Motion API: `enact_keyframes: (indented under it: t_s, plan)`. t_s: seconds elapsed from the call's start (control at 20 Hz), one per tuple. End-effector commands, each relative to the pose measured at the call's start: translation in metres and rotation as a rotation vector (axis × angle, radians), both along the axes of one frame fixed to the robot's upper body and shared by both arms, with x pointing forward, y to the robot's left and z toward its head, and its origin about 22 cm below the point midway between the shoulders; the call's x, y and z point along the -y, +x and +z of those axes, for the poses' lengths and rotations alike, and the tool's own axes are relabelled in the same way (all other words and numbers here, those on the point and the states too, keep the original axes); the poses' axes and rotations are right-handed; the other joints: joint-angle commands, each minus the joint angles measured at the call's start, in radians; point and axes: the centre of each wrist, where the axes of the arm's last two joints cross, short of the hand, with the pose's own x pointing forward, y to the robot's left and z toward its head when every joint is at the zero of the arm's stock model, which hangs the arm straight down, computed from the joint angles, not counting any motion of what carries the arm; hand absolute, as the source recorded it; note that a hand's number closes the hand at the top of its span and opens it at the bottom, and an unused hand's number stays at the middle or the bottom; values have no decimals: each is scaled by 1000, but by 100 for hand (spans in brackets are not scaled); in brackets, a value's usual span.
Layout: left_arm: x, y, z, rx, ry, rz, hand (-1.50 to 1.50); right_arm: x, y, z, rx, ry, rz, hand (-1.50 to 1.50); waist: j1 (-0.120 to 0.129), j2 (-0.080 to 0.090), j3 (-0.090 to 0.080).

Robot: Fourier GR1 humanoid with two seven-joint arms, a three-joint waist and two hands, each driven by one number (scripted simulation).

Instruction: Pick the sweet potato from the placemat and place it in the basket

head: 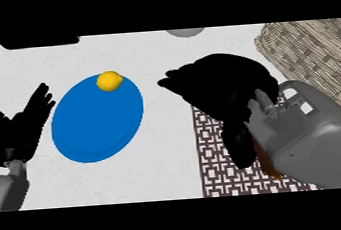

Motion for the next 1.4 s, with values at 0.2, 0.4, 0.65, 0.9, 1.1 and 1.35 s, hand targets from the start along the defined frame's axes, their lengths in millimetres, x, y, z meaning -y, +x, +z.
enact_keyframes:
  t_s: [0.2,0.4,0.65,0.9,1.1,1.35]
  plan:
    - [4,1,3,6,-9,-18,0,55,-36,-15,16,-66,-86,-150,15,8,2]
    - [1,5,10,5,1,-28,0,75,-48,-45,40,-29,-97,-150,25,15,3]
    - [9,19,1,11,0,-21,0,80,-61,-77,69,22,-112,-150,24,18,3]
    - [-7,5,16,22,-8,-51,0,86,-63,-120,37,135,-142,-150,34,15,4]
    - [4,1,-3,10,11,-44,0,82,-48,-156,28,21,-147,-150,35,14,2]
    - [18,7,9,16,-4,-40,0,117,-12,-178,2,-63,-187,-150,37,15,2]
